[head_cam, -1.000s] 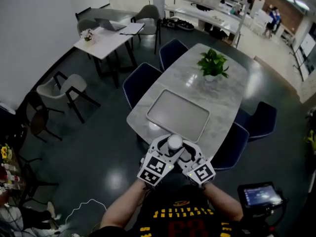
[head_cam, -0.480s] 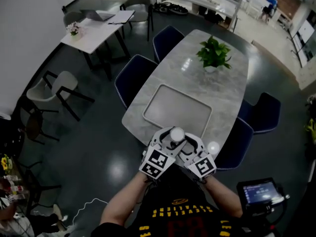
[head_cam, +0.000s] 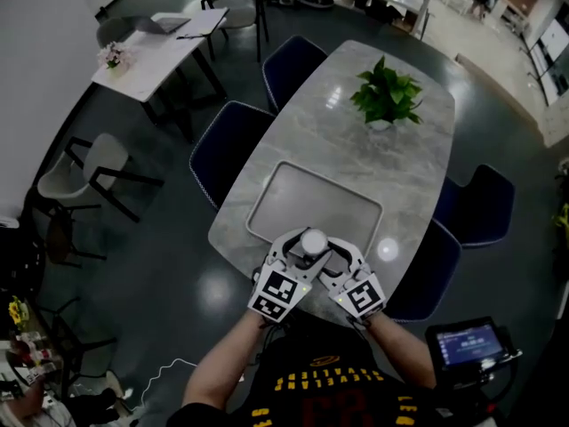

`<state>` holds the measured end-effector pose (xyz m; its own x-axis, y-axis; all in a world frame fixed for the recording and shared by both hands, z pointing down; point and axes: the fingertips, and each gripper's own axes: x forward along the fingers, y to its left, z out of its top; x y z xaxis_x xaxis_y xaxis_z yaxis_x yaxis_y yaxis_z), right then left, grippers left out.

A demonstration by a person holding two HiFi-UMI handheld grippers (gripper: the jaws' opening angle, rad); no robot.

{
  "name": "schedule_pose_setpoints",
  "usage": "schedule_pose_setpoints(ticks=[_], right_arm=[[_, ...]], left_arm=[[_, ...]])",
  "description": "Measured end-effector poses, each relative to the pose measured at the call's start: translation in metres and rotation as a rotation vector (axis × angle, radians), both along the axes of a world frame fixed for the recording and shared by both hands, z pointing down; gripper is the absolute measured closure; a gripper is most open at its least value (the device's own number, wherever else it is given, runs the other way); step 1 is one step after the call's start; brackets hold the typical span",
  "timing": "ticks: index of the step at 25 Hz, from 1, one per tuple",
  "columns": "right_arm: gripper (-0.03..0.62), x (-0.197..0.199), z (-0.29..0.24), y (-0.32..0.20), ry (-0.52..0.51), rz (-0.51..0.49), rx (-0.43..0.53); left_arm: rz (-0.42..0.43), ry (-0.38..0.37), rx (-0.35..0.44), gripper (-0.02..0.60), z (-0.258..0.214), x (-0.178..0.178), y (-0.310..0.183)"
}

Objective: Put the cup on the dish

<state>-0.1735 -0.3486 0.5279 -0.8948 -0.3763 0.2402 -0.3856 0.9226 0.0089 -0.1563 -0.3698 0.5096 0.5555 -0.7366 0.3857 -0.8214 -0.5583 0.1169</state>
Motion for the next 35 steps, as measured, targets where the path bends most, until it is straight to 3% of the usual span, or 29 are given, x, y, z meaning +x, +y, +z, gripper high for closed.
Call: schedule_pose_setpoints(ticks=[7,12,23,35], right_arm=[[0.368,0.007,0.037,-0.037,0.068,-0.008,-0.020],[0.368,0.009,0.073,-0.047,0.169,-0.055,0.004],[0.368,0.027,0.157,-0.081,0.379,-0.090,-0.015],[0.368,0.028,0.178,-0.091,0.568,-0.120,0.003]], left_arm=[[0.022,-0.003,-0.015,0.324,0.038,0.009,-0.037],[0.046,-0.055,0.008,0.324,0.068,0.012,-0.048],[0.097,-0.115,-0.039,0.324,0.159,0.034,-0.078],[0.108,-0.153,-0.042,0.324,0.175,0.032,-0.089]])
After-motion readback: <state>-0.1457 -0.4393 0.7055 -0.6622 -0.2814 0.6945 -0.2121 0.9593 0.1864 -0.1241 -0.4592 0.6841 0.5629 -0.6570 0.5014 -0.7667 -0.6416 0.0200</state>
